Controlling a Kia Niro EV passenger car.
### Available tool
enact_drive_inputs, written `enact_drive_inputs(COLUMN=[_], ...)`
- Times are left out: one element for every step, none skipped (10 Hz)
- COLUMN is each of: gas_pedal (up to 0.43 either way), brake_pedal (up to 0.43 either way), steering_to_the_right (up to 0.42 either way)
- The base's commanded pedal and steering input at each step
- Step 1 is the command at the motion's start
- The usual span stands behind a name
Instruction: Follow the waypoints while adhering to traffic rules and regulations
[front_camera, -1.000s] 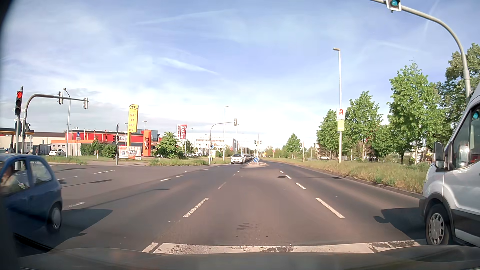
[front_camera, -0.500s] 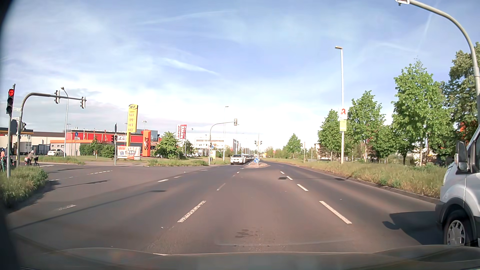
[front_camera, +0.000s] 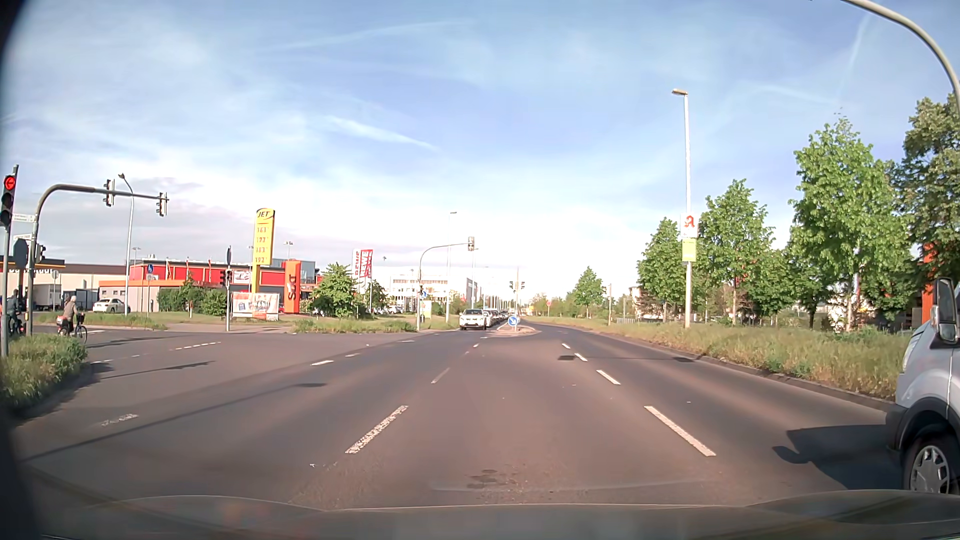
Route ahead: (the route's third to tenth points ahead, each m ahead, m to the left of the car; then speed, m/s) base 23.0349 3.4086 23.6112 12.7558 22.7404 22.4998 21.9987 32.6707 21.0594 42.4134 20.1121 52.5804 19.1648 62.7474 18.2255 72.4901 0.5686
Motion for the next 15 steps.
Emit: enact_drive_inputs(gas_pedal=[0.0,0.0,0.0,0.0,0.0,0.0,0.0,0.0,0.0,0.0,0.0,0.0,0.0,0.0,0.0], brake_pedal=[0.152,0.152,0.152,0.152,0.152,0.152,0.152,0.152,0.152,0.152,0.152,0.152,0.152,0.152,0.159], steering_to_the_right=[-0.006,-0.006,-0.006,-0.006,-0.006,-0.006,-0.005,-0.006,-0.006,-0.006,-0.006,-0.006,-0.006,-0.006,-0.006])
